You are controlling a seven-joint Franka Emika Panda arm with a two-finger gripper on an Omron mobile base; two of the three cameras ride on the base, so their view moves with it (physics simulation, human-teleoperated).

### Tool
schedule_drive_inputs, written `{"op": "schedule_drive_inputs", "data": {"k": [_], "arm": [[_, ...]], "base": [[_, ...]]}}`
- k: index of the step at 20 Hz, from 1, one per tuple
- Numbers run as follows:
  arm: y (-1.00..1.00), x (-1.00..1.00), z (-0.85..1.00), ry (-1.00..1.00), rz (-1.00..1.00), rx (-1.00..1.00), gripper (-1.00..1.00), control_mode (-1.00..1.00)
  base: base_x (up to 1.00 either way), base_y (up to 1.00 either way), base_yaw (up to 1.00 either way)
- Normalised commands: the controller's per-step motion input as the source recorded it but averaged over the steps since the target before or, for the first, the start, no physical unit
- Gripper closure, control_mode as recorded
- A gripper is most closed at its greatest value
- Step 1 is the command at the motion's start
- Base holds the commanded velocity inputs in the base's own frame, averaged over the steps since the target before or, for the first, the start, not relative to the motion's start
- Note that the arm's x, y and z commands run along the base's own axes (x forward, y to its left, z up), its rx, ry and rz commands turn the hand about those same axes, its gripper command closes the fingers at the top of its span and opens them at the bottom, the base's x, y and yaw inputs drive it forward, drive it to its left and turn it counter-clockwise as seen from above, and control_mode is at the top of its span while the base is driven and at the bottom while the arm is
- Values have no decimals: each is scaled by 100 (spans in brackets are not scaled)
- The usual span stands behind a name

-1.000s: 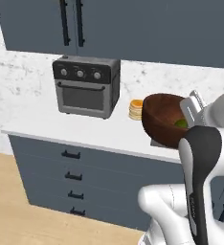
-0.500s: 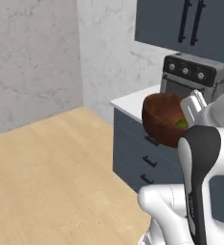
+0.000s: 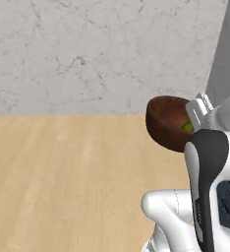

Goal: Pick the lime from the sink and place it in the bowl. Then pick the bowl and place it in the microwave. Then close the microwave door and press the start button.

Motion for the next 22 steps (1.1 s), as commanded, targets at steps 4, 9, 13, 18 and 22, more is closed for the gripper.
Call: {"op": "schedule_drive_inputs", "data": {"k": [4, 9, 13, 18, 22], "arm": [[0, 0, 0, 0, 0, 0, 100, 100], [0, 0, 0, 0, 0, 0, 100, 100], [0, 0, 0, 0, 0, 0, 100, 100], [0, 0, 0, 0, 0, 0, 100, 100], [0, 0, 0, 0, 0, 0, 100, 100]], "base": [[4, 39, 88], [3, 31, 91], [3, 25, 93], [5, 17, 94], [5, 12, 94]]}}
